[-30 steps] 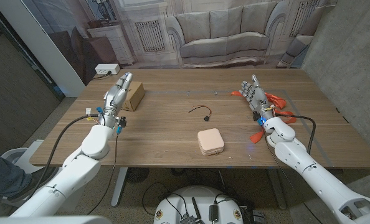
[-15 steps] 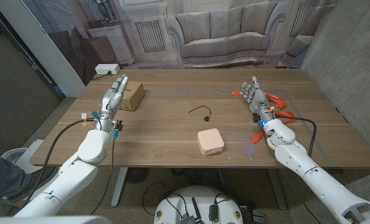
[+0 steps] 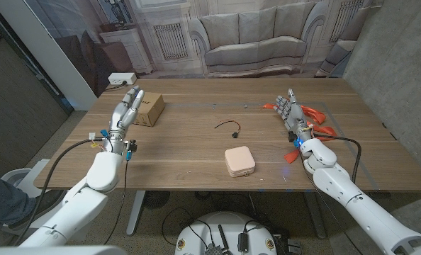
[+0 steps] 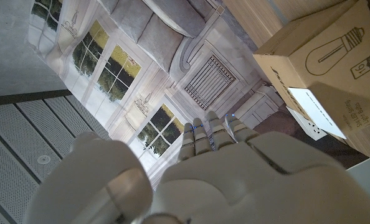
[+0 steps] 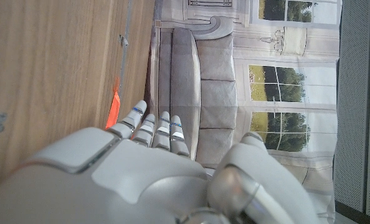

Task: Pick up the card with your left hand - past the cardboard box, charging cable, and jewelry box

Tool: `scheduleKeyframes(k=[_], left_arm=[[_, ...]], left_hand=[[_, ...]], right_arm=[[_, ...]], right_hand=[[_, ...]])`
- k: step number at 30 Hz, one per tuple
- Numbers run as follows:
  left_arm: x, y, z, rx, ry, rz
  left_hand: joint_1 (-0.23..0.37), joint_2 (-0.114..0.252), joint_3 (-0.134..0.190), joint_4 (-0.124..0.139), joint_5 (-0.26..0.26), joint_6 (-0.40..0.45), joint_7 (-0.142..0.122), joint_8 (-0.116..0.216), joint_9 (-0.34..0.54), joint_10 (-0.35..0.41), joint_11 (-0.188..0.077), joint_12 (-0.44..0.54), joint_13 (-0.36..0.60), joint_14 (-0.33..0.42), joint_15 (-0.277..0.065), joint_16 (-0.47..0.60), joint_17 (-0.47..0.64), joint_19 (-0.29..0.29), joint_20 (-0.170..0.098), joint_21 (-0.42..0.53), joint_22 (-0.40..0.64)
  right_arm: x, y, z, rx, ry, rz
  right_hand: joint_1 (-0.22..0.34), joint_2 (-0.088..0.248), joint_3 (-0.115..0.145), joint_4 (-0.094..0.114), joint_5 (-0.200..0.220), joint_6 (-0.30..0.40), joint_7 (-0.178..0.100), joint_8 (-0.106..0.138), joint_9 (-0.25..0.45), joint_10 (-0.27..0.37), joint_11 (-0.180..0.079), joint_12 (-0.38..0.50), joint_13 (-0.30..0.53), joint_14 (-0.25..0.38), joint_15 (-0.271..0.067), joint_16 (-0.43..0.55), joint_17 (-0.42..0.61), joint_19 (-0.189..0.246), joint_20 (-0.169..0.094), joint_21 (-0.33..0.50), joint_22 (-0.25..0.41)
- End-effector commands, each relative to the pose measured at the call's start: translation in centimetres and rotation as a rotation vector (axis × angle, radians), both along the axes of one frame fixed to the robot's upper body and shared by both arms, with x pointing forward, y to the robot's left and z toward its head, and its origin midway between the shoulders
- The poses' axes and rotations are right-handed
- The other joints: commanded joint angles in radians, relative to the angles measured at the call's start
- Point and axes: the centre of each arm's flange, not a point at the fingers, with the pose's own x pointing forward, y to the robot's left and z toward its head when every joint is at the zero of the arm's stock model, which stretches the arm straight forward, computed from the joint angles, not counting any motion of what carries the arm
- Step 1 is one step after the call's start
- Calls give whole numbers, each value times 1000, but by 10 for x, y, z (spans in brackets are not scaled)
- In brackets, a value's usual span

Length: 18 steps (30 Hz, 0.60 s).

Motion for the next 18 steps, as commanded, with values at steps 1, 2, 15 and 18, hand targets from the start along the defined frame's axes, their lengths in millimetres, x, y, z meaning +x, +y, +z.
scheduleKeyframes(k=[1, 2, 15, 18], left_arm=[[-6, 4, -8, 2, -28, 42], [-7, 5, -9, 1, -28, 44], [-14, 11, -20, 18, -33, 98], [-16, 13, -22, 25, -37, 117]], left_hand=[[12, 0, -3, -5, 6, 10, 1, 8, 5, 12, -4, 5, 4, 12, -6, 3, 0, 6, -39, 4, 4], [13, 0, -3, -6, 6, 12, 1, 8, 5, 13, -5, 6, 4, 13, -6, 3, 0, 7, -38, 4, 4], [22, 1, -6, -9, 12, 23, -2, 8, 6, 24, -4, 5, 4, 23, -9, 2, 0, 15, -39, 4, 4], [23, 2, -7, -9, 13, 26, -3, 8, 6, 27, -6, 5, 4, 25, -9, 2, 0, 16, -39, 4, 4]], right_arm=[[-8, -1, -4, 4, -4, -10], [-8, -1, -4, 7, -4, -11], [-10, 3, -7, 6, 2, -10], [-9, 6, -7, 5, 4, -7]], right_hand=[[1, 4, -4, 3, -1, 10, 3, 4, 2, 5, -2, 3, 4, 4, -1, -5, 4, 13, -13, -3, 6], [1, 4, -4, 3, -1, 9, 3, 4, 2, 5, -3, 3, 4, 4, -1, -5, 4, 13, -13, -3, 6], [1, 5, -5, 1, -1, 10, 4, 3, 3, 5, -1, 3, 4, 3, 0, -5, 4, 15, -12, -8, 6], [1, 5, -5, 1, -1, 9, 4, 3, 3, 5, -1, 2, 4, 5, 0, -5, 4, 15, -13, -9, 6]])
